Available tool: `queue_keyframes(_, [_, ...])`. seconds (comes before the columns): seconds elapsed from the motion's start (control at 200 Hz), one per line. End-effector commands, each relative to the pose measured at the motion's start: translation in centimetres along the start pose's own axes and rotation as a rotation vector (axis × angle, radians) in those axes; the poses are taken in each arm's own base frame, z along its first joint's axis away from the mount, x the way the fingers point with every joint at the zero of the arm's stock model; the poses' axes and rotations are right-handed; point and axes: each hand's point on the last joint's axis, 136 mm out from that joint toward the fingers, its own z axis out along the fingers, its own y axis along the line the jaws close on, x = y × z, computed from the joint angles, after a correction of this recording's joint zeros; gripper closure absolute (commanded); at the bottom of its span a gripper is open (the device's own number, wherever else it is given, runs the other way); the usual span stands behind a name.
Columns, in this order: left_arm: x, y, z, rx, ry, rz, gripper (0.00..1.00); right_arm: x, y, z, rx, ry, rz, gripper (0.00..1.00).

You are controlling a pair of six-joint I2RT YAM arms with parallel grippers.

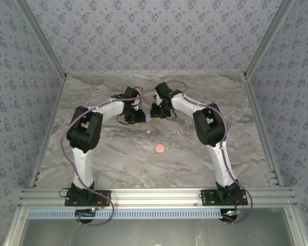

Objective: Insert the wireless bluetooth earbuds into the charging case

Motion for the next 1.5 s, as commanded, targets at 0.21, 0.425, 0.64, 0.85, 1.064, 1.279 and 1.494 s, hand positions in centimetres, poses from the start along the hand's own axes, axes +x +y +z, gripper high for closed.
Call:
queue_keyframes(0.21, [-0.2, -1.1, -3.2, -0.008, -0.051, 0.044, 0.72, 0.4, -1.9, -0.8, 0.098, 0.027, 0.028, 0.76])
queue_keyframes(0.425, [-2.9, 0.7, -4.9, -0.033, -0.114, 0.020, 0.71, 1.6, -1.8, -2.2, 0.092, 0.027, 0.023, 0.76])
queue_keyframes(0.64, [-6.3, 2.1, -4.3, -0.028, -0.147, -0.013, 0.75, 2.7, -0.5, -2.5, 0.037, 0.038, 0.008, 0.79])
queue_keyframes(0.85, [-7.6, 1.8, -2.4, -0.010, -0.126, -0.019, 0.79, 3.1, 0.4, -2.0, 0.001, 0.043, 0.025, 0.84])
queue_keyframes(1.064, [-7.6, 1.4, -0.7, 0.025, -0.085, -0.019, 0.79, 2.9, 1.2, -1.2, -0.028, 0.041, 0.031, 0.85])
queue_keyframes(1.279, [-6.3, 0.7, 0.7, 0.023, -0.038, 0.010, 0.79, 2.7, 1.0, -0.6, -0.020, 0.042, 0.044, 0.85])
queue_keyframes(1.494, [-4.8, 0.5, 1.0, -0.007, 0.003, 0.032, 0.79, 2.2, 0.9, -0.2, -0.004, 0.042, 0.041, 0.85])
